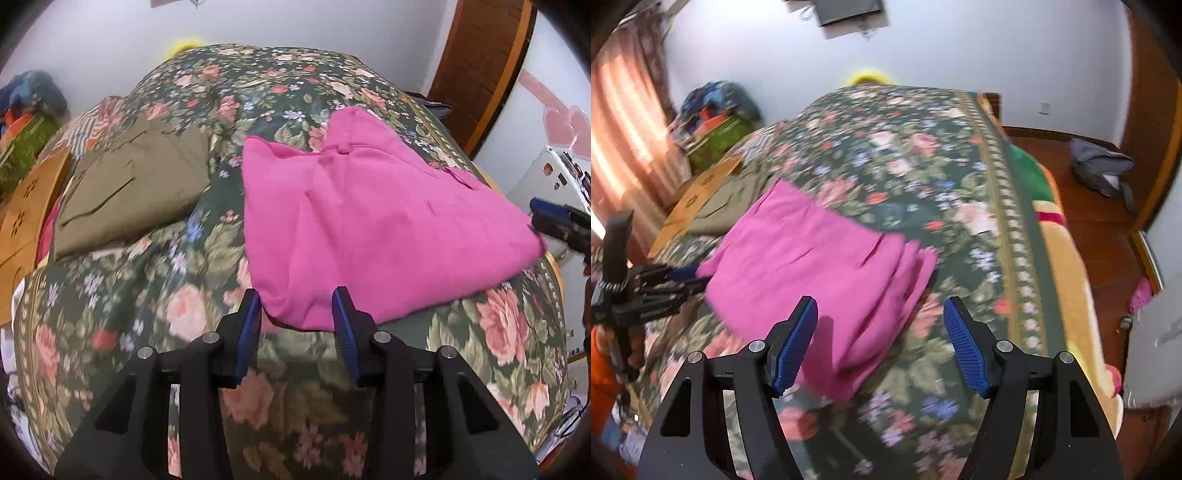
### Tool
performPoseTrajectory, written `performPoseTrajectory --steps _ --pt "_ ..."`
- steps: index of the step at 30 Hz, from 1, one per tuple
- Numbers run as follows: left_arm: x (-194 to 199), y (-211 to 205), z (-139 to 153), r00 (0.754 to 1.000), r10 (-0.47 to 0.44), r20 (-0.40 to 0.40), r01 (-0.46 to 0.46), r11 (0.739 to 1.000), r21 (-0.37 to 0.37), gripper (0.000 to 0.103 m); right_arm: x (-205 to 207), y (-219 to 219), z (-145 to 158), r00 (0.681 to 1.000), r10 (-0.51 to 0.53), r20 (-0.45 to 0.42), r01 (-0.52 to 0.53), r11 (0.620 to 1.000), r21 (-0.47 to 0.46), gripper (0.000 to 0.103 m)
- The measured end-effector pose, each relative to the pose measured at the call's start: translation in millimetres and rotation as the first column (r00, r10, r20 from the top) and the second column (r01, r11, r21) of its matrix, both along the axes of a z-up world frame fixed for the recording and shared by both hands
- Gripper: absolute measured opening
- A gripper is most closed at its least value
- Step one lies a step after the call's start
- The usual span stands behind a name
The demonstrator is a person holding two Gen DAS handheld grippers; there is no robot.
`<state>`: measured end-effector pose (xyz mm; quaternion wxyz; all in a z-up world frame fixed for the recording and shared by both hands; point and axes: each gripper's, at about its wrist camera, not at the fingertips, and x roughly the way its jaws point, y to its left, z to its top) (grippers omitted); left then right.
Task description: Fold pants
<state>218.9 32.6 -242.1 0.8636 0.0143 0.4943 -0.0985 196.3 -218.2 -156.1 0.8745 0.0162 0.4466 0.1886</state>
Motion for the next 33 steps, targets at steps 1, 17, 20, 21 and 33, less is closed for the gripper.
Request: performPoseTrajectory --steps 1,17,20,21,33 --pt "-2.8 2.6 0.1 1.0 0.009 -0.003 -0.009 1.0 -0.004 0.041 -1.6 6.0 -3.4 1.0 0.02 -0.005 -0.02 1.0 -0.011 0.067" --pt "-24.0 46.2 23.1 0.992 0.128 0.007 -0.128 0.991 0.029 0.04 -6.7 7.2 -19.1 0.999 0.032 -0.042 -0.036 0.995 -0.092 0.065" --pt "-16.4 39.8 41.5 0.993 0.103 0.057 -0.104 0.994 0.012 0.04 -8.2 3.5 -7.5 1.0 0.028 0.002 -0.028 0.995 -0.093 0.06" --pt "-11.6 34.7 46.8 0.993 0.089 0.073 -0.09 0.996 0.012 0.04 -6.4 3.3 -3.0 0.999 0.031 0.016 -0.029 0.996 -0.088 0.056" --pt "40.4 -9.2 20.3 0.999 0.007 0.034 -0.007 1.0 0.01 0.04 59.2 70.4 23.2 0.969 0.237 0.075 -0.235 0.971 -0.045 0.049"
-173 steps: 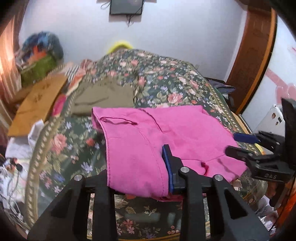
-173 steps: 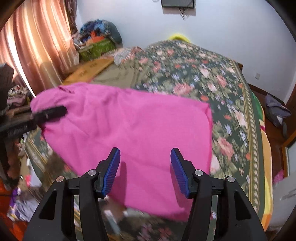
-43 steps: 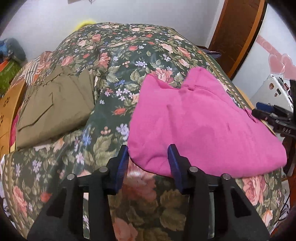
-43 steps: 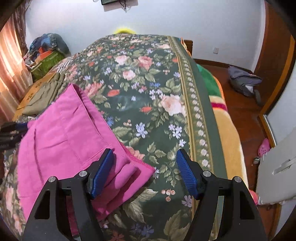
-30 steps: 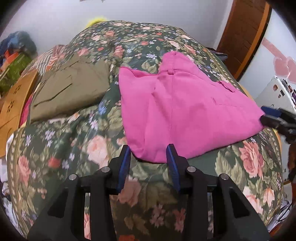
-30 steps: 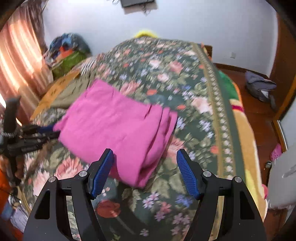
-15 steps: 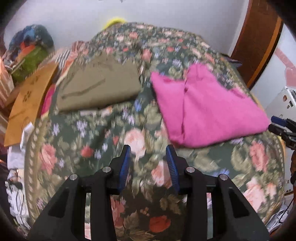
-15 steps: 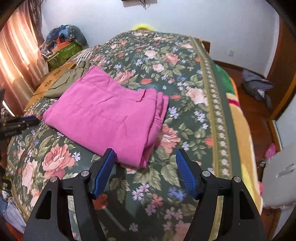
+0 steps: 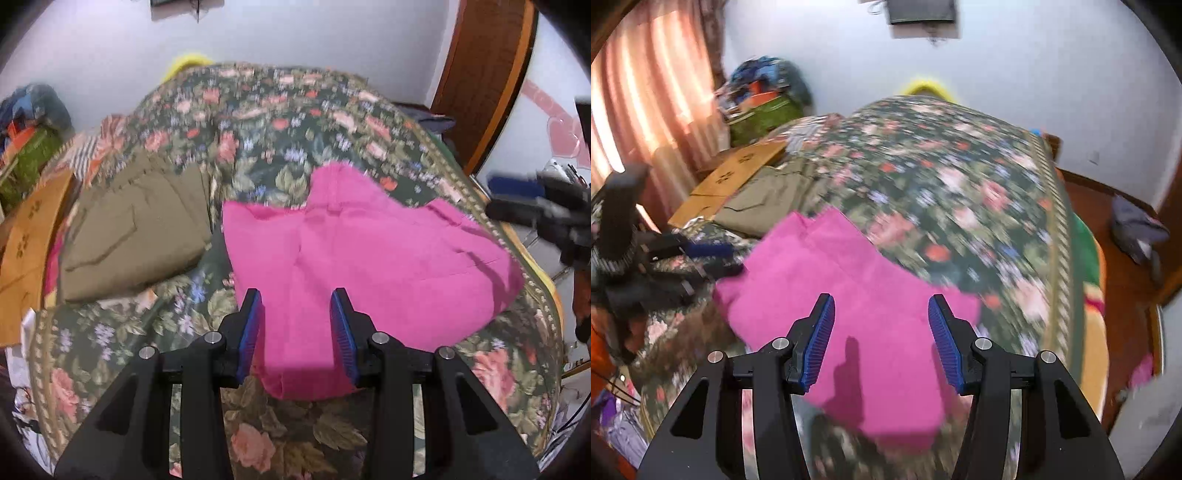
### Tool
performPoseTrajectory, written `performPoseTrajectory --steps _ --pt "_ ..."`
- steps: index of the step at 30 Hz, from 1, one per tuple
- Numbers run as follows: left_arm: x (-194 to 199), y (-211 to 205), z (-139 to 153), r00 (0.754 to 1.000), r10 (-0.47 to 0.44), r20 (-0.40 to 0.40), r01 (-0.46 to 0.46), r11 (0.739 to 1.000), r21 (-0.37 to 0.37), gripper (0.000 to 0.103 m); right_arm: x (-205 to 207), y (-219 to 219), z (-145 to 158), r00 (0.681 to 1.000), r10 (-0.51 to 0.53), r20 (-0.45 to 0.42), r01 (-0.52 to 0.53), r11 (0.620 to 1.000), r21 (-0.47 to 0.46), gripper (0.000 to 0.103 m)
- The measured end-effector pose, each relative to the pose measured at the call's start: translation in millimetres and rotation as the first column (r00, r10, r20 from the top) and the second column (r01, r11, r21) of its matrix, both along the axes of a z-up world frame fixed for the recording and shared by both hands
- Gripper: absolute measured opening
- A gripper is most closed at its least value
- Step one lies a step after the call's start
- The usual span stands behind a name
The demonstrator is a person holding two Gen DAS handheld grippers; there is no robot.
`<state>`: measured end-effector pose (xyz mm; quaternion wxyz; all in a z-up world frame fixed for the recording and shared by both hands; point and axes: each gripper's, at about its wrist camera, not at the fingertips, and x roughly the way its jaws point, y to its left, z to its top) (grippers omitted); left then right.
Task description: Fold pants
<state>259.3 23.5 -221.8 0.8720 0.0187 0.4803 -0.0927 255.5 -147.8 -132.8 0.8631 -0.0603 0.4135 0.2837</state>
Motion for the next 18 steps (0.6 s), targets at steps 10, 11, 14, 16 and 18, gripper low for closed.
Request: performPoseTrajectory --steps 10,11,14,16,18 --pt "9.4 27.2 -29.6 0.999 0.039 -0.033 -0.041 0.998 -0.043 0.053 72.9 91.0 -31.2 0.975 0.193 -0.11 -0.196 0.981 -0.013 0.049" --pt "8.9 28.3 -30.7 0.999 0.039 -0.03 -0.04 0.998 -0.045 0.055 75.9 96.4 -35.4 0.971 0.202 -0.129 -0.206 0.979 -0.015 0.049" --pt "6.8 29.5 -31.9 0.999 0.037 -0.021 -0.038 0.998 -0.044 0.058 86.3 108.0 -49.5 0.956 0.224 -0.189 -0.232 0.973 -0.019 0.049" --pt "6.9 30.9 -33.2 0.999 0.042 -0.015 -0.042 0.998 -0.041 0.062 86.8 110.0 -54.2 0.948 0.245 -0.203 -0.252 0.968 -0.01 0.038" --pt "7.7 34.1 -34.7 0.999 0.051 -0.018 -0.052 0.997 -0.055 0.066 85.1 112.1 -56.8 0.945 0.256 -0.203 -0.266 0.964 -0.024 0.016"
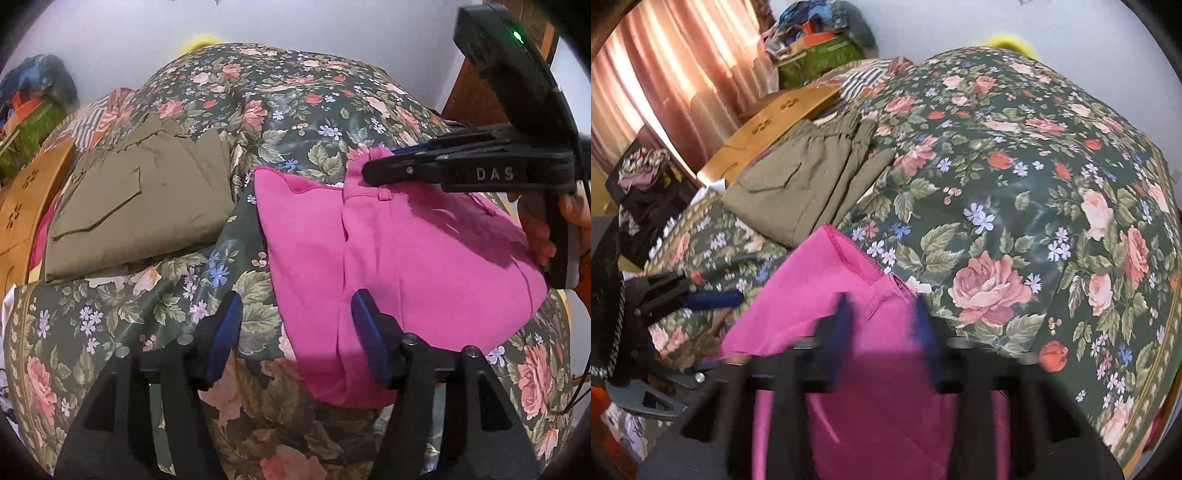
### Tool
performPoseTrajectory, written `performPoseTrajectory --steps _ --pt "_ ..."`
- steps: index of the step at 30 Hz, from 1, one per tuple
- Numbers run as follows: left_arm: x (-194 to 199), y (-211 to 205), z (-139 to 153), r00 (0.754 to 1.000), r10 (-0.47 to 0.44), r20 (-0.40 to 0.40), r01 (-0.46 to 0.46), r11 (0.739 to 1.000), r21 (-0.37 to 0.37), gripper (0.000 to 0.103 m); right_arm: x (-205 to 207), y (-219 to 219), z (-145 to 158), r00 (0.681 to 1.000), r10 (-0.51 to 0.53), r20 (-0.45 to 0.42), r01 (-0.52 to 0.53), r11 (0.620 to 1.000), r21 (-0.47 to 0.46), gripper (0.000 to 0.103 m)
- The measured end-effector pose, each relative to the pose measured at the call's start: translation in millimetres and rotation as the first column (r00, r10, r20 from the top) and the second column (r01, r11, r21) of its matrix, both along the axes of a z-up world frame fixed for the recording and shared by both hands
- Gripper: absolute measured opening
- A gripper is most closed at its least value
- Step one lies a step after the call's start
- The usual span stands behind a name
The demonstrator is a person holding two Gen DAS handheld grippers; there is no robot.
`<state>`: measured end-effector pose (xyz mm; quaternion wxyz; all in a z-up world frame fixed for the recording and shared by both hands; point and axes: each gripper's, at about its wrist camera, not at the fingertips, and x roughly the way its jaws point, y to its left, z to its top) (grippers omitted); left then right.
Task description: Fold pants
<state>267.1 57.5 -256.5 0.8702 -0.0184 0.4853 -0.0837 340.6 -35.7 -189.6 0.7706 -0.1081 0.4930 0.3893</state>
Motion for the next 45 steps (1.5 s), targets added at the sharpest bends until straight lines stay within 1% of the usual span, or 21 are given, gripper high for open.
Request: performPoseTrajectory --steps 3,5,9,11,13,15,17,19,21,23,25,27,30,33,35,37,38,39,42,44,45 --pt "1.5 6.1 -2.7 1.0 0.016 -0.016 -0.017 0.999 -0.035 0.07 -6.3 2.5 -1.3 0.999 0.015 0.042 -0.014 1.0 -0.016 0.011" --pt "1.7 8.1 -3.8 1.0 0.02 -0.022 -0.021 0.999 -0.048 0.07 -7.2 1.3 -1.0 0.998 0.022 0.051 -0.021 0.999 -0.026 0.01" --pt "-0.3 4.5 -1.3 0.999 0.042 -0.025 -0.042 0.999 -0.024 0.07 3.8 1.4 -4.3 0.999 0.019 0.029 -0.018 0.999 -0.048 0.01" --pt "-2.5 2.6 -0.2 0.999 0.042 -0.021 -0.043 0.999 -0.009 0.07 4.2 0.7 -2.0 0.999 0.009 0.038 -0.007 0.999 -0.045 0.012" --pt "-3.3 3.3 -0.2 0.999 0.044 -0.025 -0.044 0.999 -0.008 0.07 1.8 -2.1 5.6 0.997 -0.018 0.079 0.023 0.998 -0.06 0.017" --pt "-2.8 5.5 0.7 0.998 0.052 -0.041 -0.053 0.999 -0.014 0.07 1.2 -7.9 13.2 0.994 -0.045 0.102 0.051 0.997 -0.057 0.027" --pt "-3.0 6.1 3.5 0.997 0.059 -0.053 -0.06 0.998 -0.005 0.07 -2.5 -17.2 23.5 0.99 -0.068 0.12 0.074 0.996 -0.053 0.031" --pt "-3.0 5.1 10.1 0.996 0.063 -0.065 -0.063 0.998 0.012 0.069 -9.4 -25.7 32.2 0.987 -0.075 0.142 0.084 0.995 -0.057 0.032" --pt "-5.3 1.5 20.0 0.997 0.066 -0.048 -0.064 0.998 0.027 0.069 -17.7 -39.0 42.7 0.979 -0.102 0.176 0.116 0.991 -0.067 0.037" --pt "-7.7 -3.4 30.5 0.998 0.062 -0.023 -0.061 0.998 0.033 0.069 -21.5 -53.0 51.8 0.969 -0.137 0.205 0.154 0.985 -0.071 0.037" --pt "-8.8 -13.3 43.1 0.999 0.042 0.003 -0.042 0.999 0.026 0.069 -24.5 -65.2 58.9 0.964 -0.166 0.206 0.181 0.982 -0.054 0.038" --pt "-7.8 -23.4 50.6 0.999 0.024 0.021 -0.024 0.999 0.031 0.069 -29.2 -84.7 67.1 0.958 -0.209 0.195 0.219 0.975 -0.029 0.047" --pt "-2.8 -41.7 55.7 0.999 -0.011 0.048 0.009 0.998 0.056 0.07 -40.1 -107.3 73.3 0.944 -0.265 0.197 0.272 0.962 -0.009 0.057" --pt "9.0 -54.2 47.7 0.999 -0.022 0.032 0.019 0.997 0.08 0.07 -49.9 -124.3 68.1 0.931 -0.31 0.192 0.317 0.948 -0.011 0.058" --pt "16.4 -59.1 36.6 1.0 -0.02 0.011 0.019 0.995 0.098 0.07 -54.8 -135.2 55.1 0.93 -0.334 0.155 0.341 0.94 -0.02 0.058" --pt "20.9 -60.6 23.9 1.0 -0.01 -0.005 0.01 0.99 0.137 0.07 -58.7 -142.6 36.8 0.927 -0.353 0.122 0.361 0.931 -0.046 0.058" --pt "21.6 -59.3 19.3 1.0 -0.008 -0.008 0.009 0.989 0.145 0.072 -60.2 -143.9 27.4 0.927 -0.358 0.108 0.366 0.928 -0.066 0.058" --pt "21.7 -56.5 15.9 1.0 -0.005 -0.01 0.006 0.99 0.139 0.077 -61.3 -144.7 17.4 0.928 -0.36 0.093 0.368 0.926 -0.087 0.058" --pt "19.3 -45.2 14.8 1.0 0.009 -0.01 -0.008 0.993 0.122 0.08 -68.8 -148.1 -4.6 0.931 -0.36 0.065 0.365 0.924 -0.115 0.058" --pt "17.0 -39.5 16.3 1.0 0.014 -0.011 -0.012 0.991 0.13 0.08 -71.6 -155.0 -5.1 0.924 -0.376 0.068 0.381 0.919 -0.102 0.058" --pt "15.3 -35.7 17.5 1.0 0.021 -0.007 -0.02 0.988 0.15 0.08 -72.4 -157.9 -2.7 0.919 -0.388 0.075 0.394 0.913 -0.105 0.058"
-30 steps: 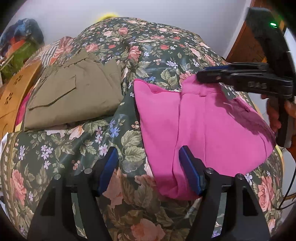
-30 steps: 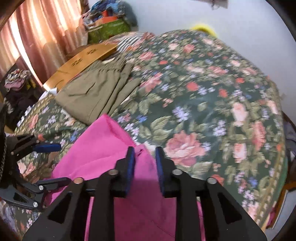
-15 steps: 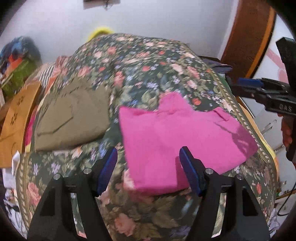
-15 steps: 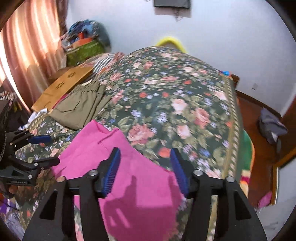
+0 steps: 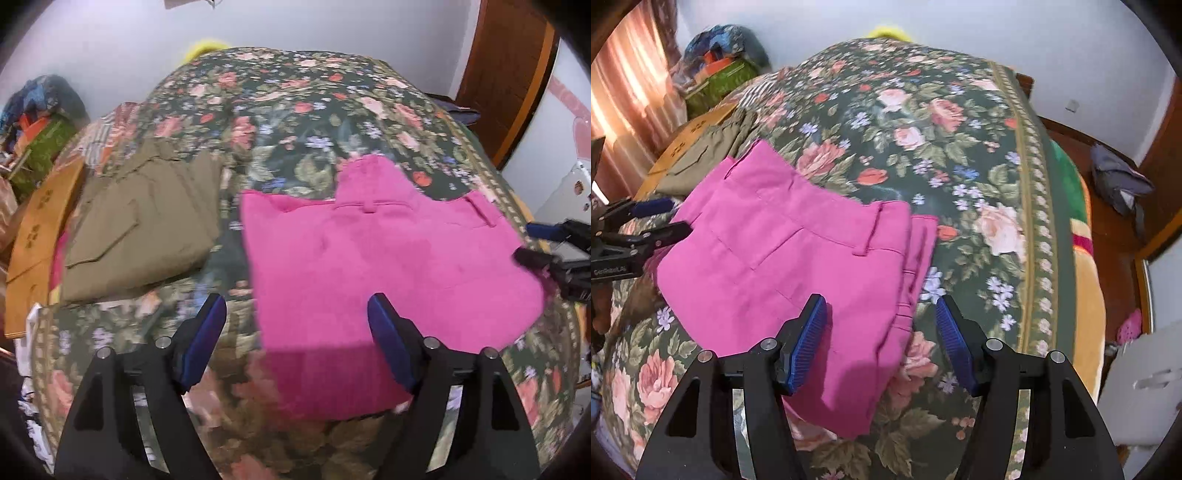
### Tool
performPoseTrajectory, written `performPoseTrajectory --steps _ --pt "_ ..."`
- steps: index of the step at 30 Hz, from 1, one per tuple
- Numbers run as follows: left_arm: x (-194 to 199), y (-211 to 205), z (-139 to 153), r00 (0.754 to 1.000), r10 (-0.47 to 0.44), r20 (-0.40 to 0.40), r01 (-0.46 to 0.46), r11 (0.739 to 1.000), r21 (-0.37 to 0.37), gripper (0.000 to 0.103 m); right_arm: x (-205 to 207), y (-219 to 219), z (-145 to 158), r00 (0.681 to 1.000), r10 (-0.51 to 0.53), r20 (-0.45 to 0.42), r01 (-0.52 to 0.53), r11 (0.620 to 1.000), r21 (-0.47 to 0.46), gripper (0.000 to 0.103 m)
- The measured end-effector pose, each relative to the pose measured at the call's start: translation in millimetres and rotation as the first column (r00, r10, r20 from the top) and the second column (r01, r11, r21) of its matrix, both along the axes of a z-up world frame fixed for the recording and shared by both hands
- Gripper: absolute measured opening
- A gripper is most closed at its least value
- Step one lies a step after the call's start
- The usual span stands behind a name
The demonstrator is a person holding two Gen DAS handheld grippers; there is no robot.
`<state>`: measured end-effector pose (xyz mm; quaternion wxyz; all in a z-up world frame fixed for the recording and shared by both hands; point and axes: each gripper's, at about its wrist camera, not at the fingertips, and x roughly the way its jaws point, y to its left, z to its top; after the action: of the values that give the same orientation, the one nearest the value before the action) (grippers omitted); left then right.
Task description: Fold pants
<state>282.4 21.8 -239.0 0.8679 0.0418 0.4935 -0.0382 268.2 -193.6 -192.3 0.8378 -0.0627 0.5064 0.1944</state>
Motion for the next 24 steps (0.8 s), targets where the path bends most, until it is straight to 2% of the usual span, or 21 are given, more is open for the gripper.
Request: performPoseTrajectory --steps 2,5,9,13,19,24 --pt "-3.2 10.4 2.9 1.0 0.013 0.0 -0.013 1.0 0.023 0.08 -0.3 -5.7 7.3 0.999 -0.027 0.02 0.027 0.999 -0.023 0.058" --pt "-4.9 23.6 8.7 1.0 0.014 -0.015 -0.014 0.999 -0.035 0.08 -6.4 -14.9 23.7 0.997 -0.047 0.069 0.049 0.998 -0.028 0.058" --pt "-0.7 27.3 15.7 1.0 0.014 -0.015 -0.016 0.996 -0.088 0.081 -11.6 -24.3 38.4 0.995 -0.06 0.078 0.058 0.998 0.029 0.058" --pt "8.7 22.4 13.1 0.999 0.024 -0.036 -0.028 0.993 -0.116 0.084 -13.5 -25.0 43.2 0.99 -0.08 0.119 0.075 0.996 0.052 0.06" --pt "16.4 8.0 -0.8 0.997 -0.01 -0.073 0.0 0.992 -0.125 0.086 -10.6 -20.6 30.5 0.993 -0.079 0.085 0.074 0.995 0.066 0.06" --pt "22.1 6.2 -10.7 0.996 -0.008 -0.087 -0.006 0.988 -0.155 0.095 -2.7 -21.9 10.0 0.996 -0.084 -0.027 0.087 0.99 0.109 0.06"
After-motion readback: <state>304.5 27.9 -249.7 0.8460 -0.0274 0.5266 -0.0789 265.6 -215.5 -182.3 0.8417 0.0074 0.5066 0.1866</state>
